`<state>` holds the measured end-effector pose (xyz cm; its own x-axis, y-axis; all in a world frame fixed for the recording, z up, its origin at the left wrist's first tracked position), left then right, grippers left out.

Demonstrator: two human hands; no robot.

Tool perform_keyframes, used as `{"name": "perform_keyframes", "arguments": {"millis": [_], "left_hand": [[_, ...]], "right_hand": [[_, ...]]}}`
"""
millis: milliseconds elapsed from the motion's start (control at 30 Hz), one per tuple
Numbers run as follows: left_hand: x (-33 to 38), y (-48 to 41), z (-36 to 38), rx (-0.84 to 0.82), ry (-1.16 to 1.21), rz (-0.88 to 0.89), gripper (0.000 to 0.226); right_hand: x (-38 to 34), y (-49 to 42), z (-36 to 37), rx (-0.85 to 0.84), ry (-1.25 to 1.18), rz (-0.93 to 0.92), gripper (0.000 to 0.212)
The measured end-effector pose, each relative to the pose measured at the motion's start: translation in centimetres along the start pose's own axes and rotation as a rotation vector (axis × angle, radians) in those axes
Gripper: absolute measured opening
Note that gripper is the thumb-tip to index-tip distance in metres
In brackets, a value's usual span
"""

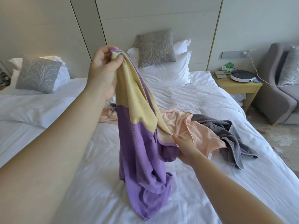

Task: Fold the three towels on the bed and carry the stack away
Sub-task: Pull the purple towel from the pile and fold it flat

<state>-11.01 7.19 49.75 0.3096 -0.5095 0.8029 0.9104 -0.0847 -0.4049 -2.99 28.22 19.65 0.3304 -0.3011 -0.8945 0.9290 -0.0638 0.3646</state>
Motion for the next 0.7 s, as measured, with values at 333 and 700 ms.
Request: {"name": "perform_keyframes", "arguments": {"millis": [333,700], "left_hand": [[-0.1,0.2,1.4,0.003,0.058,-0.018,0.021],[0.5,-2.8,-3.3,0.208,-0.015,0.044,0.022]], "right_hand": [[2.4,-0.7,-0.1,-0.159,0.406,0.163,0.051],[-4.5,3.6,-5.7,0.39,0.703,-0.17,0.011]]}}
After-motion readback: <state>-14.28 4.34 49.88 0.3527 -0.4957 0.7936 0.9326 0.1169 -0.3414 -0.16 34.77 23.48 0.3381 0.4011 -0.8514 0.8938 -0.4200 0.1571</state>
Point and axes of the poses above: each hand's wrist, its own y-axis away from the middle knuckle, its own z-axis out of the palm, x = y × z, the point moved 6 cm from there along -y, towards the middle knuckle, and after that the axes turned 12 degrees about y, right-handed, at the moved point
